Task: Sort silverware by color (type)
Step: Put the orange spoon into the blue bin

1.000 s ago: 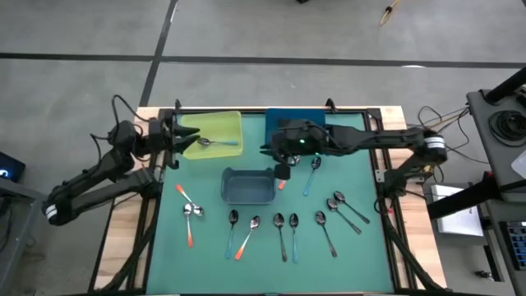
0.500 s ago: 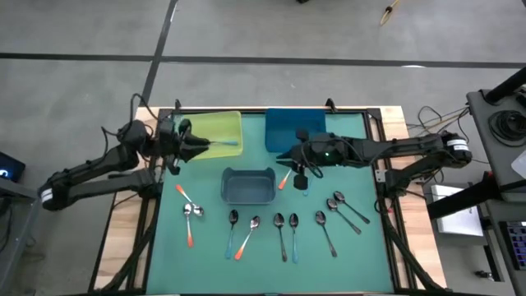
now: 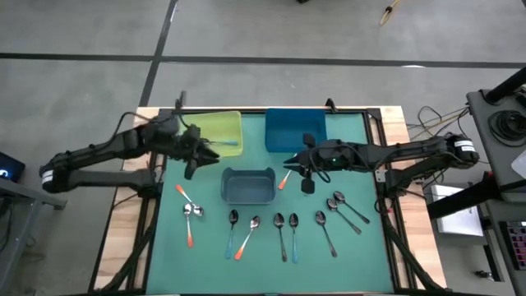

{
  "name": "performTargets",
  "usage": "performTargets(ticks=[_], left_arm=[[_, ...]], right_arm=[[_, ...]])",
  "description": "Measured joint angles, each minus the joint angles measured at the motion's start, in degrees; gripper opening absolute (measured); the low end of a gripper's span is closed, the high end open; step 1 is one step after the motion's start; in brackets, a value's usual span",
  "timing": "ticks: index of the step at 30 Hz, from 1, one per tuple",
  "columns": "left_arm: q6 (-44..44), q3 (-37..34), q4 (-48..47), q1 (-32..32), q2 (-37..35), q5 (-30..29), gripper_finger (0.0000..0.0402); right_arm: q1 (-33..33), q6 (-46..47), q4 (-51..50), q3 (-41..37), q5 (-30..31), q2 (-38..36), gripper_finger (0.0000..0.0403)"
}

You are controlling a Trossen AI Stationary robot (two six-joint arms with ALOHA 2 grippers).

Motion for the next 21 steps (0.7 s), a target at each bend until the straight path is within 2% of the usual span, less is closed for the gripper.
performTargets(ticks=[5, 8, 15, 21], left_arm=[[4.02, 5.76, -25.66, -0.84, 4.07, -11.06, 0.0079], [4.23, 5.86, -34.21, -0.83, 6.01, -12.66, 0.0079], [6.32, 1.06, -35.49, -2.58, 9.77, -10.28, 0.0079], [5.09, -4.44, -32.30, -9.55, 13.53, -9.55, 0.0076]], right_arm=[[0.00, -0.79, -0.36, 0.00, -0.01, -0.10, 0.0052], [-0.02, -1.20, -0.65, 0.00, 0.00, 0.01, 0.0052], [-0.02, -1.41, -1.86, 0.00, 0.00, 0.06, 0.0052], [-0.02, -1.45, -2.10, -0.02, 0.02, 0.06, 0.0052]])
